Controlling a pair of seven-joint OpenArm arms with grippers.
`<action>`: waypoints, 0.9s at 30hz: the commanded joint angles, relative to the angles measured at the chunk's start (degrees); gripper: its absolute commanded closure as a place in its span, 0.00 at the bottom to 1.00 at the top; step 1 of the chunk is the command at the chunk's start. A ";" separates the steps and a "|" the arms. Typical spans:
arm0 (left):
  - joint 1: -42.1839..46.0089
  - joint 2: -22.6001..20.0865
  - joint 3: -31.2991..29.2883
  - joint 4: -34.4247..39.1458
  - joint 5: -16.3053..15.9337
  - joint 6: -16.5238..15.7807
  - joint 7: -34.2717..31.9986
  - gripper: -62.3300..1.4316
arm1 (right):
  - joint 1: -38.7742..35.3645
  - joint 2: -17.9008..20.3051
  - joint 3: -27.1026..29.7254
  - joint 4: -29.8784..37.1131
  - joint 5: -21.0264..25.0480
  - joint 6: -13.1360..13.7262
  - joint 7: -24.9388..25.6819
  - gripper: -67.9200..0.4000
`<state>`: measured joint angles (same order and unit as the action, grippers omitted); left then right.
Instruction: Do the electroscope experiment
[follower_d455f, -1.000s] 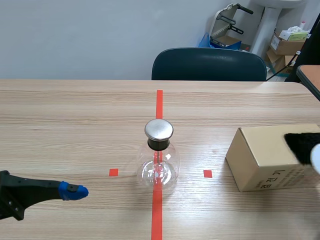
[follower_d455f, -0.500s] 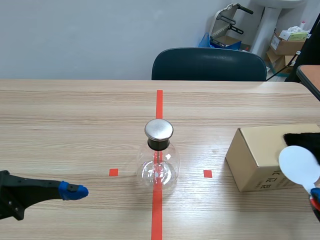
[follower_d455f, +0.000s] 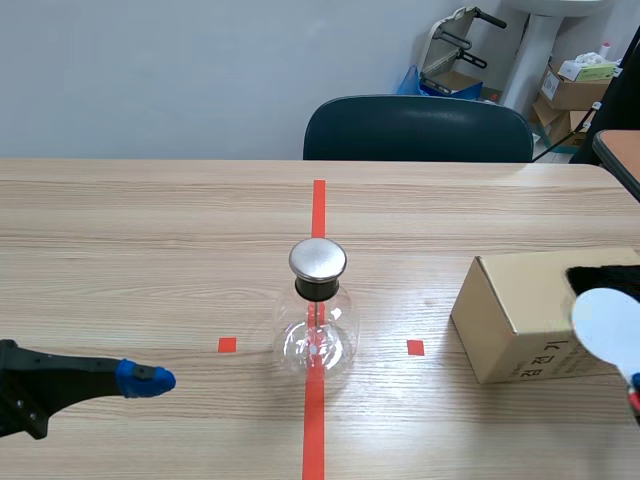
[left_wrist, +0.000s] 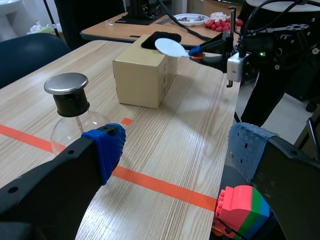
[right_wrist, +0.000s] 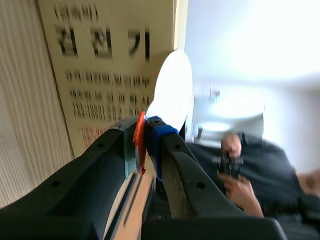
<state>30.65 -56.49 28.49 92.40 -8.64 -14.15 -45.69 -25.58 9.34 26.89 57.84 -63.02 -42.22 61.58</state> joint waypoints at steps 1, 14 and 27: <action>0.26 0.33 0.37 0.72 -0.37 -0.20 -1.03 0.27 | 0.02 0.76 0.11 0.17 0.13 -2.64 -1.29 0.97; 0.28 0.44 0.37 0.72 -0.37 -0.20 -0.98 0.27 | 0.13 0.81 0.11 0.17 0.20 -2.64 -10.99 0.97; 0.28 0.44 0.37 0.72 -0.37 -0.20 -1.01 0.27 | 0.35 0.79 0.15 0.17 0.24 -2.64 -20.37 0.97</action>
<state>30.65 -56.36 28.49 92.40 -8.62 -14.15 -45.69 -25.50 9.26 26.85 57.84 -62.70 -42.17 40.97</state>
